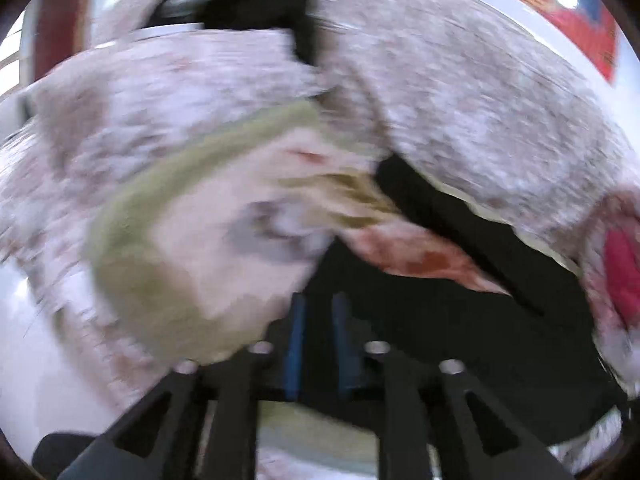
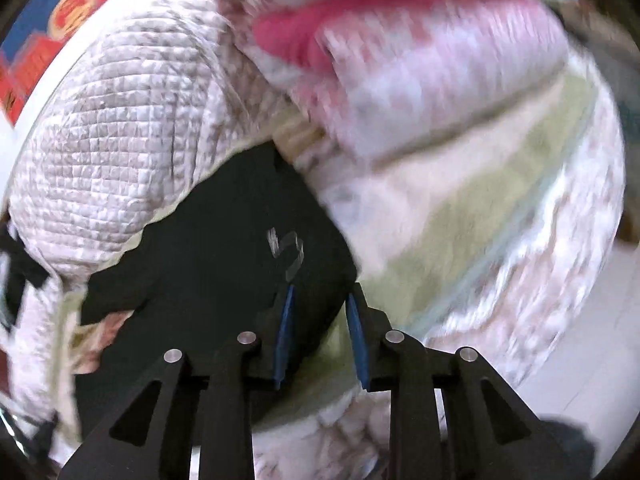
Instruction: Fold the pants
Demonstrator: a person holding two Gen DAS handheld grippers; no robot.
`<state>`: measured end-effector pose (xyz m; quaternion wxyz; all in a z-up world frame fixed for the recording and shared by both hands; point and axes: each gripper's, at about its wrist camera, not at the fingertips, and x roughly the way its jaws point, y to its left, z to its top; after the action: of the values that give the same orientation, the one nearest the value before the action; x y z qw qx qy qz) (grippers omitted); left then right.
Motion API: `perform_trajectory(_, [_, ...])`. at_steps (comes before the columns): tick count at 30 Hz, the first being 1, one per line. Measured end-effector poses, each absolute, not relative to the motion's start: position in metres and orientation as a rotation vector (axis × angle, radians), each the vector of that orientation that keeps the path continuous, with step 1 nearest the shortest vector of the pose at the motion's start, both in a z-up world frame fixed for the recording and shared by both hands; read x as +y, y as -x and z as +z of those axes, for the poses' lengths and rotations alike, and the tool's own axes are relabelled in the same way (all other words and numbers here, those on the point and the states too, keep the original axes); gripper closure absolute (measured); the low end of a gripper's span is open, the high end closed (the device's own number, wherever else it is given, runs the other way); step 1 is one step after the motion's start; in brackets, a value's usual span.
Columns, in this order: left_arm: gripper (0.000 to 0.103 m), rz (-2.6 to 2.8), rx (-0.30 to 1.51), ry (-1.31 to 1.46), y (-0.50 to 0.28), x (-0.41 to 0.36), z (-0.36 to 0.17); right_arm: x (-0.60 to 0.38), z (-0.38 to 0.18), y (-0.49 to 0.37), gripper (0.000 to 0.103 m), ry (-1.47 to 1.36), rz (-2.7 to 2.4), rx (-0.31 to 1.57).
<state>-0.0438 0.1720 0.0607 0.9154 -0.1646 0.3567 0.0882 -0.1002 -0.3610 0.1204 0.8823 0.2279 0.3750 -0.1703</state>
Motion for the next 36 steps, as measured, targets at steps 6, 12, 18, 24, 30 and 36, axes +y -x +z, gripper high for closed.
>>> perform_trajectory(6, [0.073,0.011,0.827,0.224,-0.027,0.119,0.042,-0.355,0.134,0.077,0.076,-0.318,-0.368,0.74])
perform_trajectory(12, [0.073,0.082,0.855,0.133,-0.05,0.11,0.023,-0.354,0.122,0.052,0.076,-0.284,-0.305,0.785])
perform_trajectory(18, [0.079,0.172,0.893,0.095,-0.06,0.12,0.002,-0.332,0.063,0.004,0.077,-0.171,-0.174,0.957])
perform_trajectory(24, [0.089,0.255,0.859,0.128,-0.052,0.131,0.012,-0.337,0.075,0.012,0.077,-0.189,-0.189,0.891])
perform_trajectory(30, [0.078,0.12,0.785,0.123,-0.032,0.105,0.035,-0.291,0.073,0.011,0.076,-0.151,-0.021,0.895])
perform_trajectory(36, [0.07,-0.021,0.827,0.06,-0.013,0.056,0.03,-0.234,0.071,0.02,0.072,-0.046,0.118,0.909])
